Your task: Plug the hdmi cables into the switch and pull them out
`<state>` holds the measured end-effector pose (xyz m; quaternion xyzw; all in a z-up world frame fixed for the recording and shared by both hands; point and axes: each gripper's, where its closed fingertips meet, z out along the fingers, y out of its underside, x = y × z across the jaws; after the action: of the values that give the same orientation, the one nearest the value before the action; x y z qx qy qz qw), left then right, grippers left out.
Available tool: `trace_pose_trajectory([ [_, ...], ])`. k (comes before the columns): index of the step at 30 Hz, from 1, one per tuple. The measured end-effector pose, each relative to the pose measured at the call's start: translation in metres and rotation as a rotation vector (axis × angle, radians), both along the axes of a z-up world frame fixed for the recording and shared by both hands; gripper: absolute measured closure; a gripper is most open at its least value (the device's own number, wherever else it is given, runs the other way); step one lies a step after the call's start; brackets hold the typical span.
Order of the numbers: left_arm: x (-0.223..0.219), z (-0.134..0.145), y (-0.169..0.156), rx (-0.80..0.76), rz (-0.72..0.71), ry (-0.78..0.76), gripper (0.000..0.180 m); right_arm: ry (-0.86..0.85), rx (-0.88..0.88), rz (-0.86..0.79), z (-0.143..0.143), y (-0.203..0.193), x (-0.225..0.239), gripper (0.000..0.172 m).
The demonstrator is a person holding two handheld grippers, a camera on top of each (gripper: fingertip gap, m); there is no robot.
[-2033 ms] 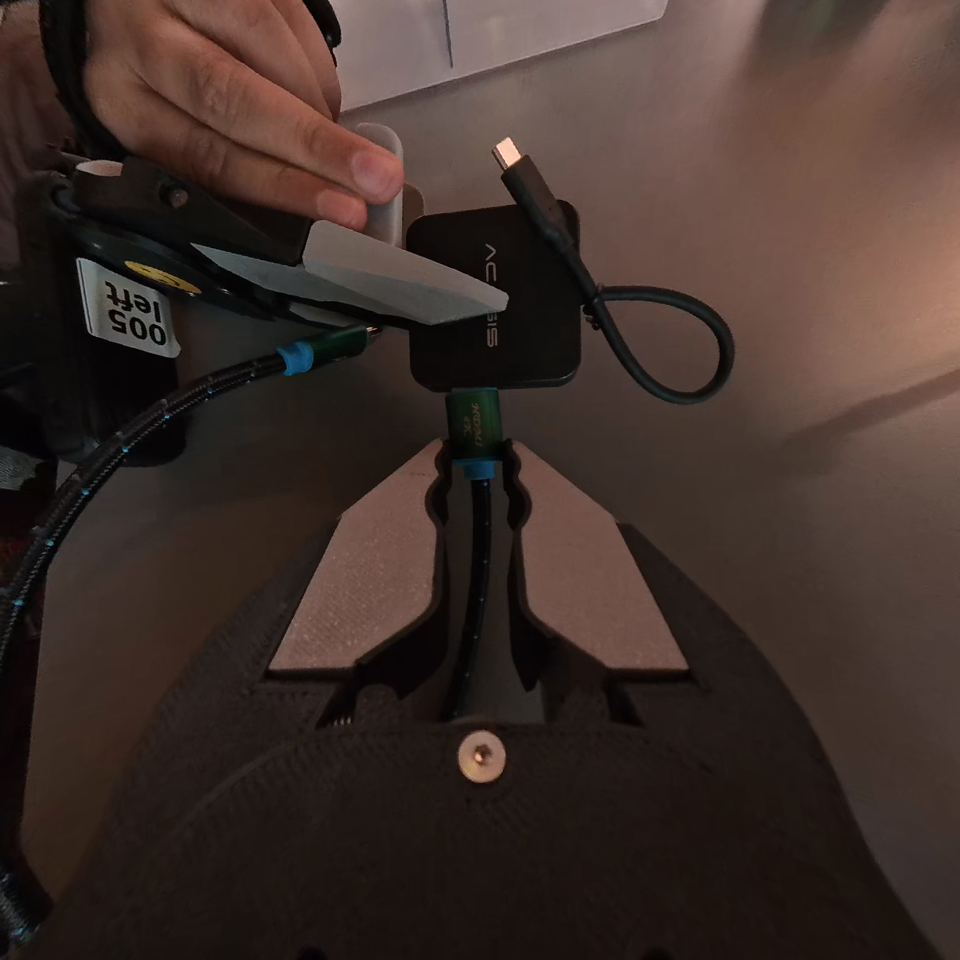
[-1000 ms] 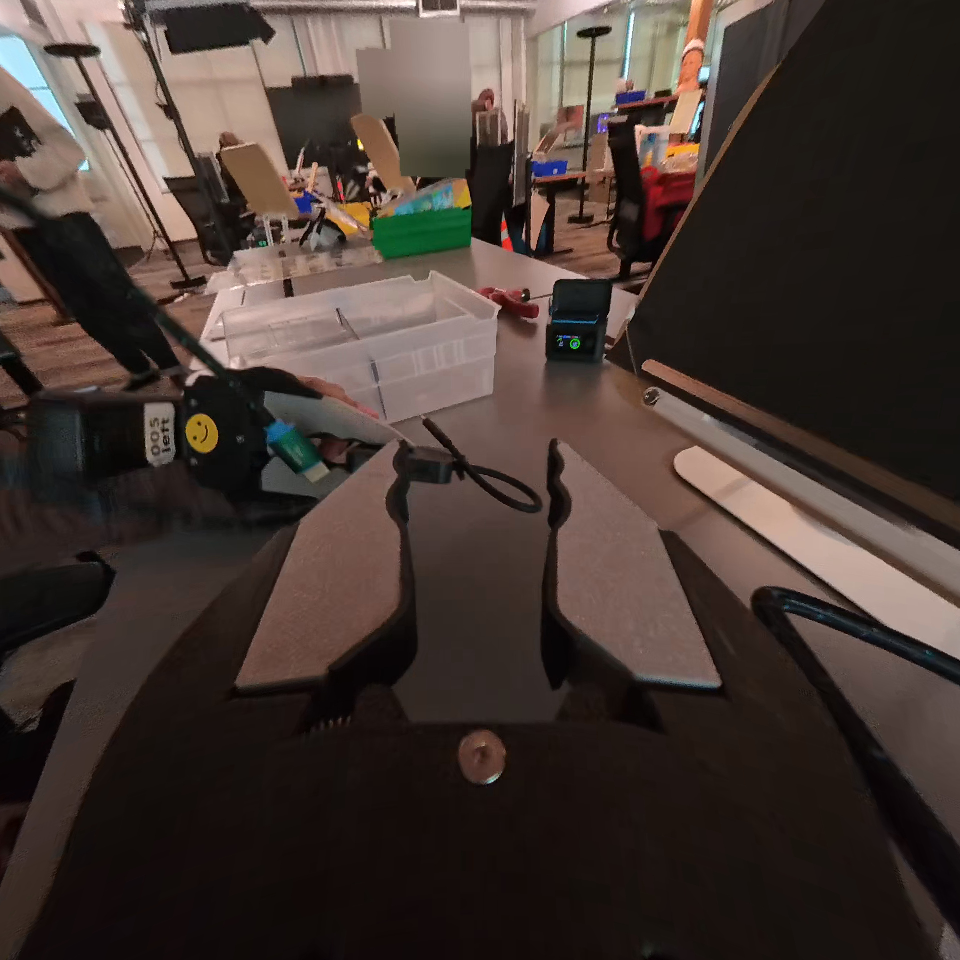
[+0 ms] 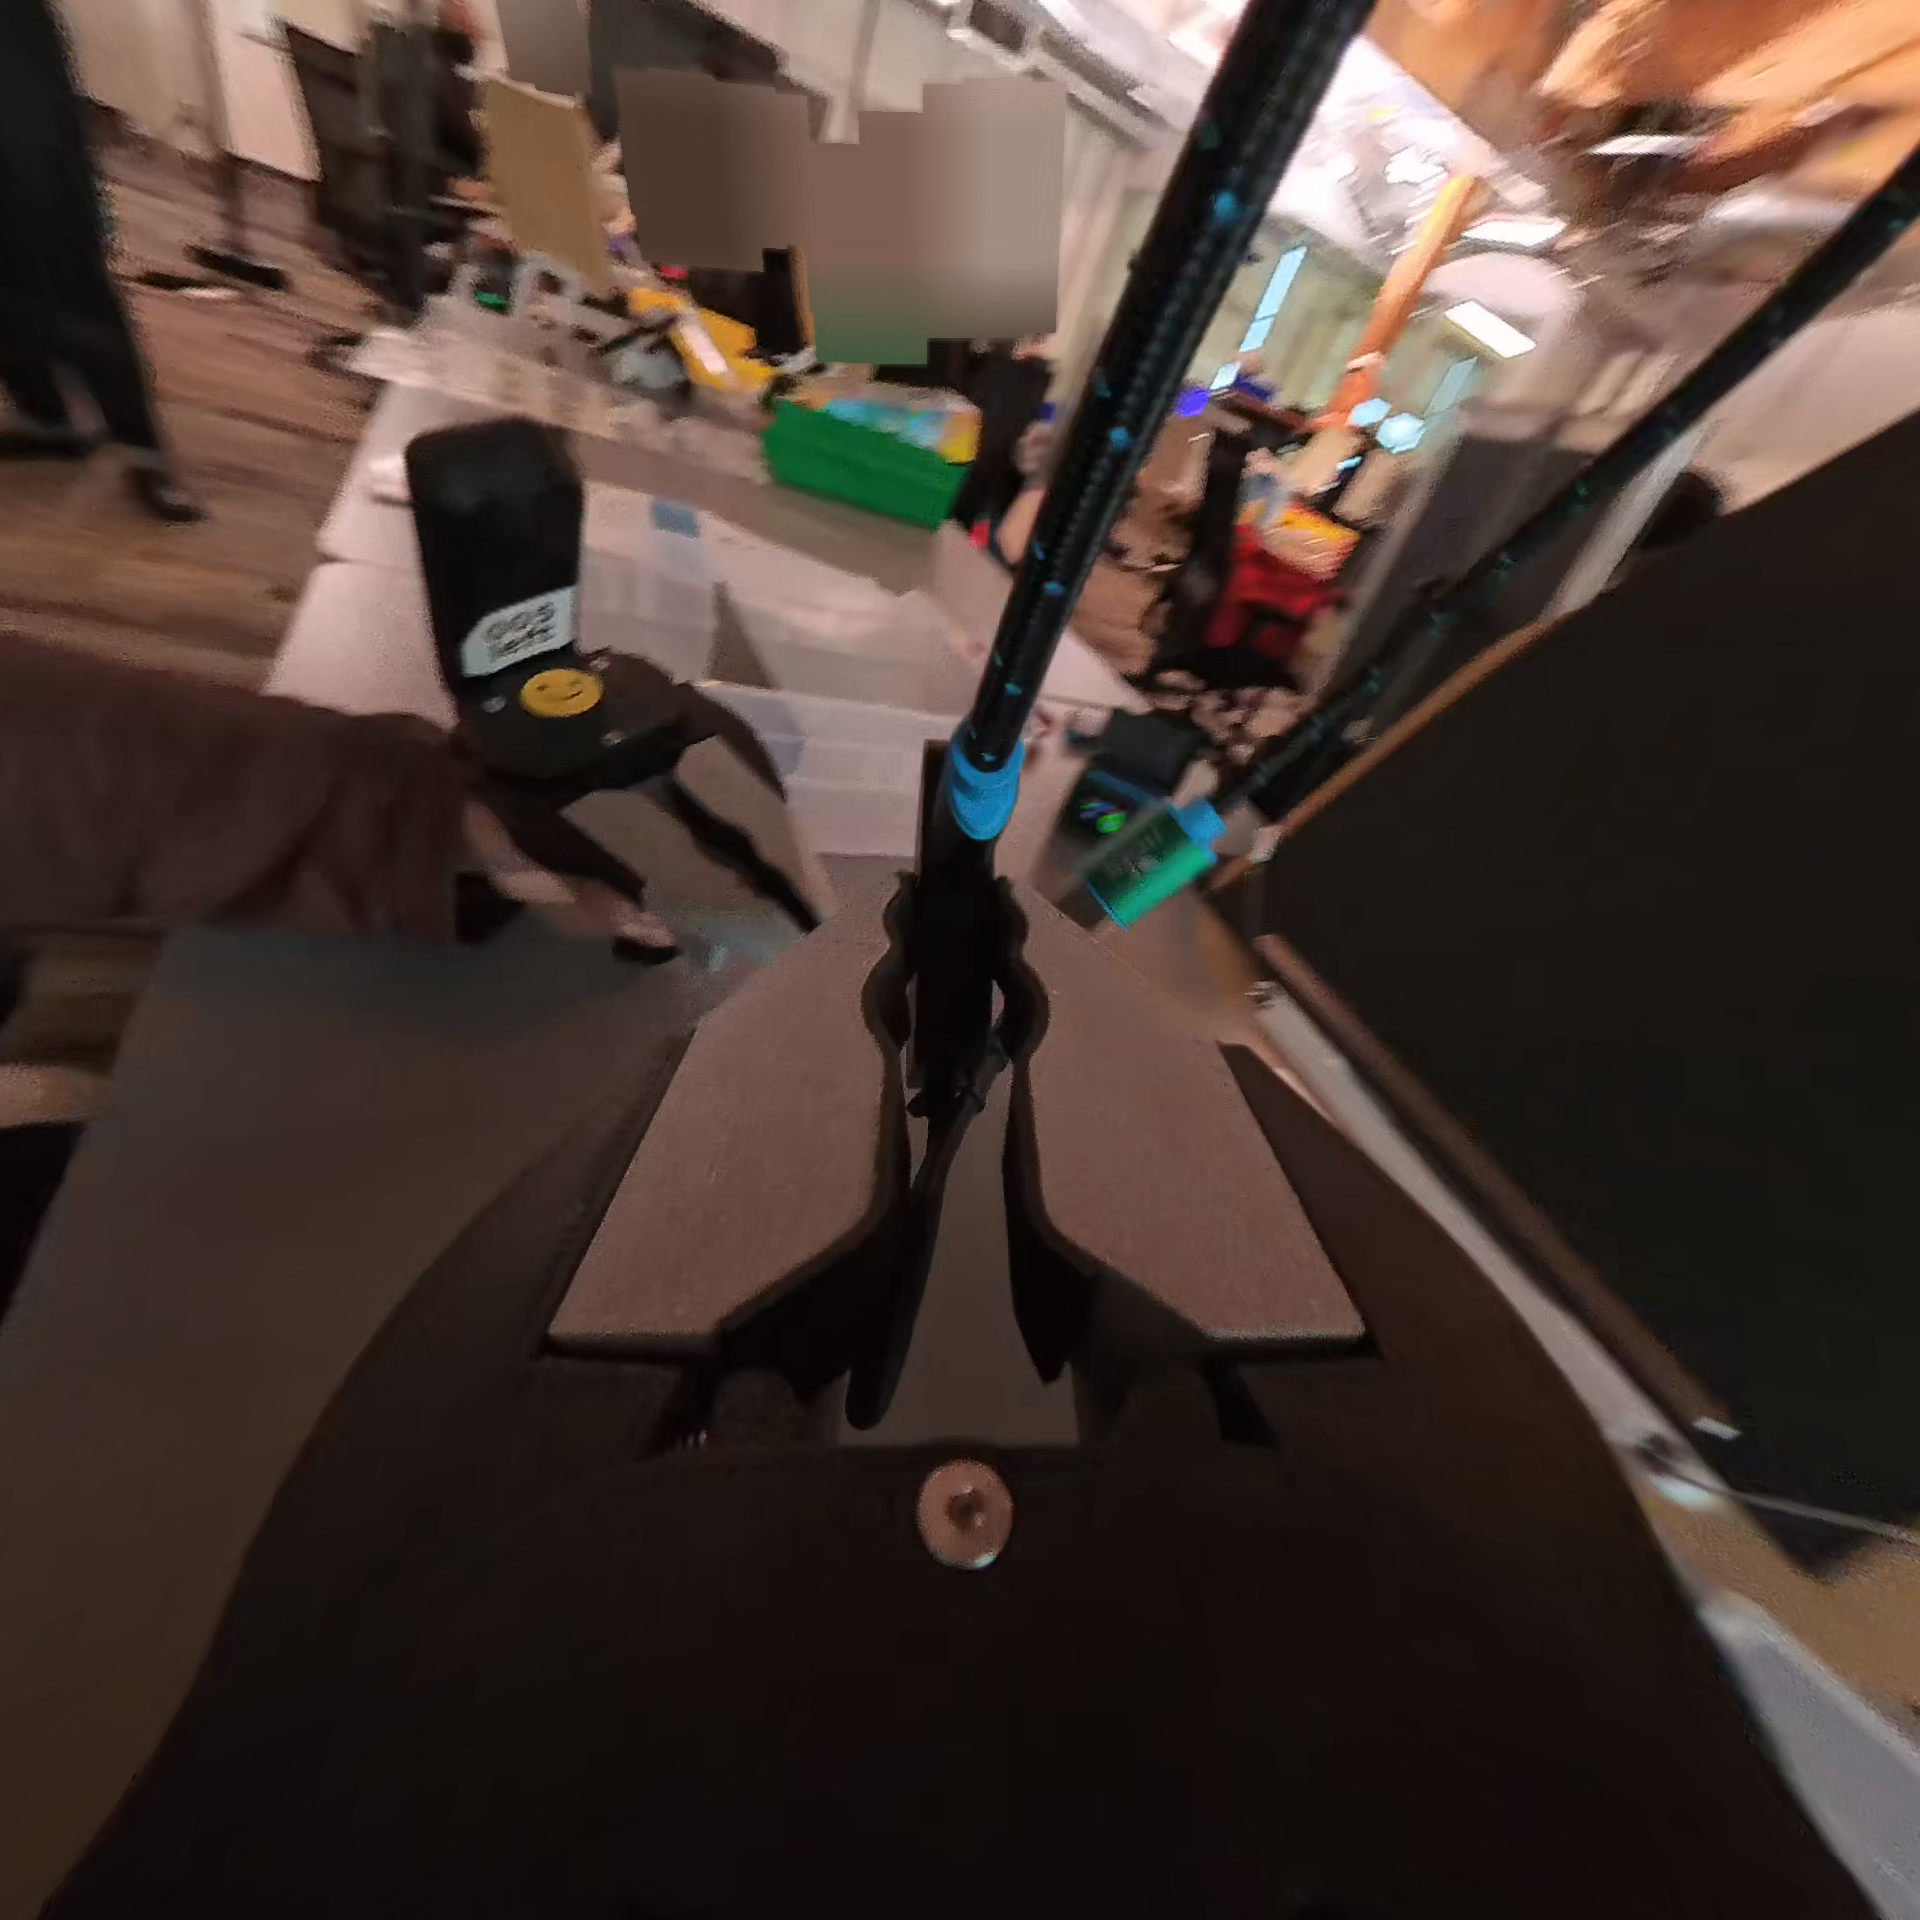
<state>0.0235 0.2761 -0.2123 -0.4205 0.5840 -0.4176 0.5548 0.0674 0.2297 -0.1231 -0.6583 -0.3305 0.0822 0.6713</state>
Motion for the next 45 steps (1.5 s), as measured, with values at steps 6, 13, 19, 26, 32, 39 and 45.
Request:
trace_pose_trajectory([
  [6,0.001,-0.006,0.007,0.041,0.052,0.042,0.180,-0.053,0.258,-0.367,0.105,-0.049,0.076,0.162],
  [13,0.001,-0.008,0.012,0.023,0.082,0.061,0.179,0.003,0.062,-0.689,0.115,-0.057,0.221,0.162],
  [19,0.001,-0.008,0.013,0.012,0.084,0.062,0.179,-0.031,-0.483,-0.824,-0.024,-0.030,0.314,0.161],
  [26,0.003,-0.009,0.012,0.007,0.083,0.069,0.180,-0.360,-0.901,-0.868,-0.115,-0.017,0.346,0.160],
  [32,0.003,-0.012,0.008,-0.012,0.075,0.092,0.164,-0.457,-0.918,-0.972,-0.121,-0.004,0.356,0.151],
  [39,0.005,-0.018,0.001,0.019,0.070,0.128,0.154,-0.207,-0.547,-1.109,-0.061,-0.030,0.360,0.107],
  [45,-0.007,-0.015,0.013,0.044,0.266,0.111,0.147,0.241,-0.372,-0.865,-0.034,-0.087,0.303,0.096],
])
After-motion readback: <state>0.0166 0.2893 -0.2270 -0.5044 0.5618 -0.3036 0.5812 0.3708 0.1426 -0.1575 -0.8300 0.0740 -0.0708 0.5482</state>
